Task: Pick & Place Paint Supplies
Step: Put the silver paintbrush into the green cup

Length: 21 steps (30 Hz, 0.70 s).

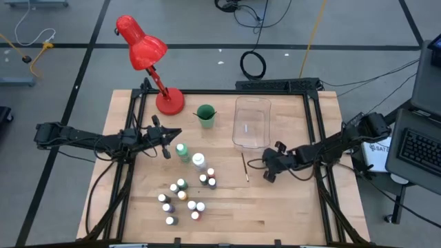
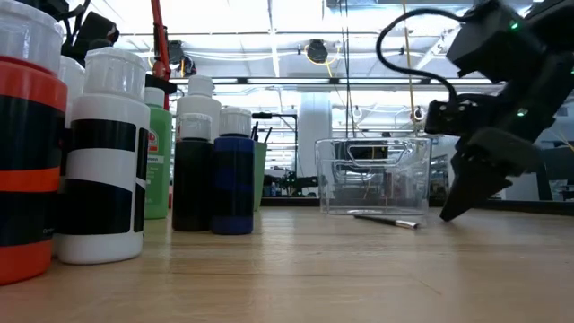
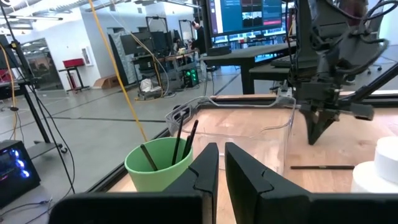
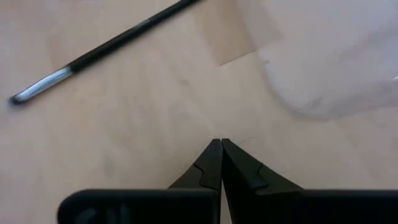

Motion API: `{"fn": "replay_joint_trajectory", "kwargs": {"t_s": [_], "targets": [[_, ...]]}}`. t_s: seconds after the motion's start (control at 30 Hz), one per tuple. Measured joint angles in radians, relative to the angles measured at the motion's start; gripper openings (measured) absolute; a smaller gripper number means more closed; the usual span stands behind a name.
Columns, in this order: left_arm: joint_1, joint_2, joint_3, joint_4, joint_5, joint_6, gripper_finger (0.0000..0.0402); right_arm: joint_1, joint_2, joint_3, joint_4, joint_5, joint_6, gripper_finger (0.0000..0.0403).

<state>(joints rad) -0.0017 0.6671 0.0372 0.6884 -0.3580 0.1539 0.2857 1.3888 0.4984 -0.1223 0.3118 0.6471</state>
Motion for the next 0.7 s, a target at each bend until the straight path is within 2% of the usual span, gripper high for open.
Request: {"fn": "replay_joint_trajectory", "kwargs": {"t_s": [0.23, 0.47, 0.6, 0.7], "targets": [[0.000, 0.000, 0.000, -0.004, 0.000, -0.002, 0.0033, 0.074, -0.018, -0.002, 0.028, 0.043, -0.049, 0.0000], [0.000, 0.000, 0.000, -0.004, -0.001, -0.002, 0.0033, 0.149, -0.031, 0.053, 0.191, 0.087, -0.082, 0.0007], [0.000, 0.000, 0.000, -0.005, -0.002, -0.007, 0.0033, 0.264, 0.039, 0.170, 0.178, 0.314, -0.109, 0.0001], [0.000, 0.000, 0.000, -0.005, -0.002, -0.011, 0.0033, 0.350, 0.139, 0.294, 0.141, 0.473, -0.104, 0.0001]]}}
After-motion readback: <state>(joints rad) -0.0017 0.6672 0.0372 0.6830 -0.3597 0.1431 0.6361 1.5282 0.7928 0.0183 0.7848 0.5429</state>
